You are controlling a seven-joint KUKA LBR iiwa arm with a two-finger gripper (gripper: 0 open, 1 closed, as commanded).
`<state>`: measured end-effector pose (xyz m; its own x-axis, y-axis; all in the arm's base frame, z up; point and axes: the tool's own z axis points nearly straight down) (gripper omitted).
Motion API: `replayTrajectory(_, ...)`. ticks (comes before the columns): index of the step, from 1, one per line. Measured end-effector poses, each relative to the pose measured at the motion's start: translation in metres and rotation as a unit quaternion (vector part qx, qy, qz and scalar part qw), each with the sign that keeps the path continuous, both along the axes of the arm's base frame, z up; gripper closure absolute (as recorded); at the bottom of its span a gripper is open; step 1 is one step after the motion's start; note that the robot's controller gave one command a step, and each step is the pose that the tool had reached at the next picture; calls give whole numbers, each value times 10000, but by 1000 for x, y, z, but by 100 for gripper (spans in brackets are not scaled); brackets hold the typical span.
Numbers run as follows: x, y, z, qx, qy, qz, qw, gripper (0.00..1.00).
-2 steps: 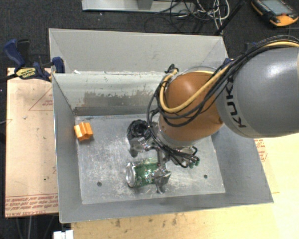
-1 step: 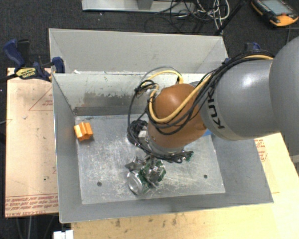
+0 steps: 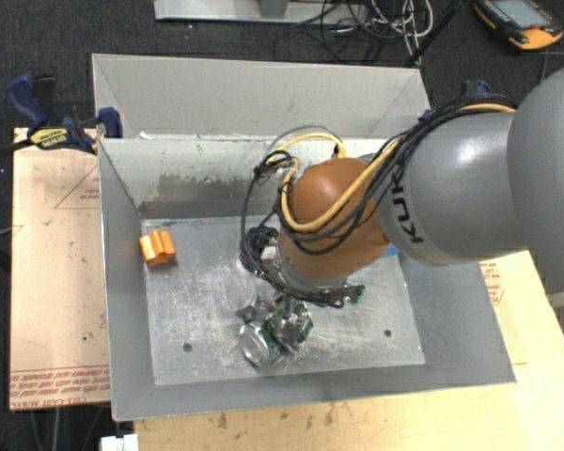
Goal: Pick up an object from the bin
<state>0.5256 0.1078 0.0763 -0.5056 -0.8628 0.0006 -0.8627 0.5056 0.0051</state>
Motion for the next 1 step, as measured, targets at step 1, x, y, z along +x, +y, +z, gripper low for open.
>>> replayTrajectory(1, -9, 0, 132, 4, -38, -315, 9995, 100)
